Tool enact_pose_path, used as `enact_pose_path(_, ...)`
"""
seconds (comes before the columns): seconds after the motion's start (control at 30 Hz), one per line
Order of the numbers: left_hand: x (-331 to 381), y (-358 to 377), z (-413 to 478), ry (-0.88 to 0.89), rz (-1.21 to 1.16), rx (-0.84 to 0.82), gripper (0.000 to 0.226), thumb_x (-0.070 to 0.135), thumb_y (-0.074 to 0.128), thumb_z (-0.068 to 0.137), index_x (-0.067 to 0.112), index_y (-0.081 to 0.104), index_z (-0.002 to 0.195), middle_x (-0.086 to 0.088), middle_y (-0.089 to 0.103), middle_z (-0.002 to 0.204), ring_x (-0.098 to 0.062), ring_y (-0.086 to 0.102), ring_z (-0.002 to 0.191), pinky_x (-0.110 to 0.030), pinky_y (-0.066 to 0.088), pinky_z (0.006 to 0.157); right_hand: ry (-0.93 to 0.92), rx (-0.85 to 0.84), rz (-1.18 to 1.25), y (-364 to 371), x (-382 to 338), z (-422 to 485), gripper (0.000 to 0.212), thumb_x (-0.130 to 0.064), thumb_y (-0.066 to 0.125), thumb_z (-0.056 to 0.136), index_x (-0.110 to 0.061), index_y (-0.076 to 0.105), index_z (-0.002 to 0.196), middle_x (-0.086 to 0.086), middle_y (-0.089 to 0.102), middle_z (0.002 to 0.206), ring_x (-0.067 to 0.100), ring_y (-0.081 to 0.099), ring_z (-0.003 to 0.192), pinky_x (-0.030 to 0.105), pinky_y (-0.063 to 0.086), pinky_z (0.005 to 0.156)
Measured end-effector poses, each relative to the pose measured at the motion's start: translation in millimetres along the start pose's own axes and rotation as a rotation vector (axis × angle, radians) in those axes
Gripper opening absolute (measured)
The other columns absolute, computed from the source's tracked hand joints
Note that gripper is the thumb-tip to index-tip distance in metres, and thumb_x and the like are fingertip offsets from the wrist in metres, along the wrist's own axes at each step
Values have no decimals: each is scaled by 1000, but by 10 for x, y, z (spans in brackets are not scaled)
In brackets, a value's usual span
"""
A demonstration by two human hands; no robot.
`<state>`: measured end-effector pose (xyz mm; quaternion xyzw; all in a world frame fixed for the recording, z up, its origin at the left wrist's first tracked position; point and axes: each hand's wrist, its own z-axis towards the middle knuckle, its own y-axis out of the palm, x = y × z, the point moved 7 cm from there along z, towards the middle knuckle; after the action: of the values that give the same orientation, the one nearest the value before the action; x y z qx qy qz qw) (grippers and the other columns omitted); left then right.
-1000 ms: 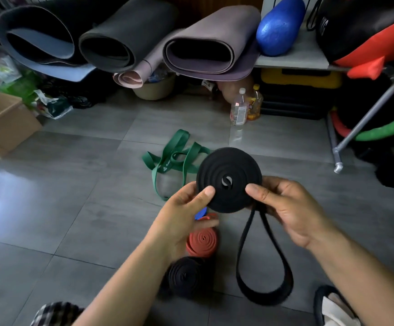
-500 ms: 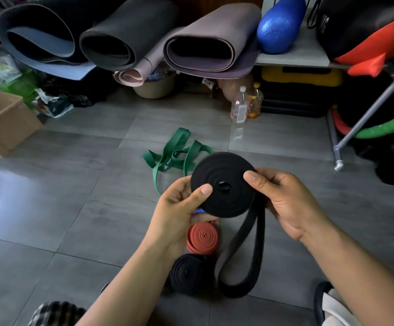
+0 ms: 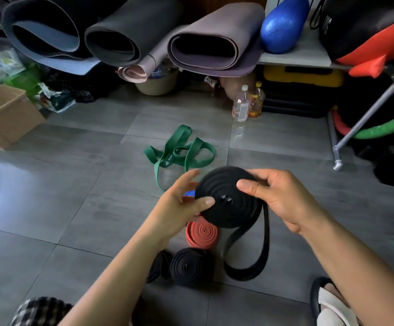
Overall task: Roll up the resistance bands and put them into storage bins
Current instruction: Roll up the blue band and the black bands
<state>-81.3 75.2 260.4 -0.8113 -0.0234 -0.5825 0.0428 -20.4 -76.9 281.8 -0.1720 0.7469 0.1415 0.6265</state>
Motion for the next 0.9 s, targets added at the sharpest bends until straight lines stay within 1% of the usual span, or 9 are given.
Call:
enact_pose_path(0.07, 30, 11, -39, 45, 102, -34, 36, 3, 63, 83, 22, 57, 113, -4, 64, 104, -23, 66, 86, -40, 58, 70, 11, -56, -107, 85, 41, -45, 20, -5, 66, 78, -20, 67, 91, -6, 72, 89, 6, 67, 83, 16, 52, 79)
enact_pose_path(0.2, 62, -45, -147, 67, -124, 40, 23, 3, 60, 84, 11, 59, 106, -7, 65, 99, -18, 67, 75, -44, 57, 61, -47, -19, 29, 117, -91, -64, 23, -11, 66, 74, -15, 66, 97, -3, 72, 92, 7, 67, 88, 16, 52, 81)
enact_pose_path(0.33, 8, -71, -226, 38, -362, 96, 24, 6, 57, 85, 5, 56, 109, -15, 64, 106, -20, 68, 79, -48, 57, 65, -84, -35, 129, 210, -154, -69, 31, -22, 61, 70, -12, 66, 99, -6, 73, 88, 6, 67, 87, 13, 51, 75)
enact_pose_path(0.47, -48, -140, -286, 0, -586, 126, 24, 9, 56, 84, 2, 56, 108, -15, 65, 101, -27, 68, 79, -44, 59, 62, -71, -37, 185, 383, -74, -39, 32, -29, 57, 75, -9, 66, 98, -1, 73, 92, 10, 67, 90, 18, 51, 77)
enact_pose_path(0.57, -188, -176, -381, -56, -771, 209, 15, 9, 55, 87, 5, 55, 102, -14, 67, 98, -27, 69, 78, -39, 59, 60, -79, 42, 228, 611, 116, -71, 27, -31, 57, 78, -11, 67, 93, 1, 73, 91, 12, 67, 90, 22, 52, 78)
enact_pose_path(0.63, -360, -166, -468, -120, -832, 255, 13, 10, 55, 89, 7, 55, 101, -14, 67, 101, -26, 68, 82, -41, 59, 66, -50, 116, 221, 727, 277, -124, 17, -25, 55, 85, -12, 66, 88, -2, 73, 84, 7, 68, 81, 17, 52, 71)
enact_pose_path(0.73, -514, -236, -592, -207, -627, 185, 15, 14, 55, 90, 10, 55, 105, -14, 64, 111, -24, 66, 86, -43, 57, 75, 34, 70, 156, 783, 395, -170, 14, -18, 53, 90, -11, 65, 89, 2, 71, 90, 8, 68, 82, 19, 53, 74)
enact_pose_path(0.8, -504, -412, -639, -178, -378, 130, 22, 15, 56, 90, 12, 54, 112, -13, 61, 115, -20, 64, 89, -38, 59, 67, 62, -38, 49, 822, 385, -217, 14, -18, 53, 89, -11, 65, 91, 7, 71, 96, 12, 68, 85, 25, 53, 81)
enact_pose_path(0.9, -510, -633, -674, -76, -231, 111, 38, 9, 58, 88, 17, 49, 124, -10, 58, 114, -21, 61, 96, -42, 58, 60, 80, -169, -78, 995, 379, -279, 13, -16, 53, 90, -16, 65, 87, -2, 70, 87, 3, 66, 75, 16, 53, 72)
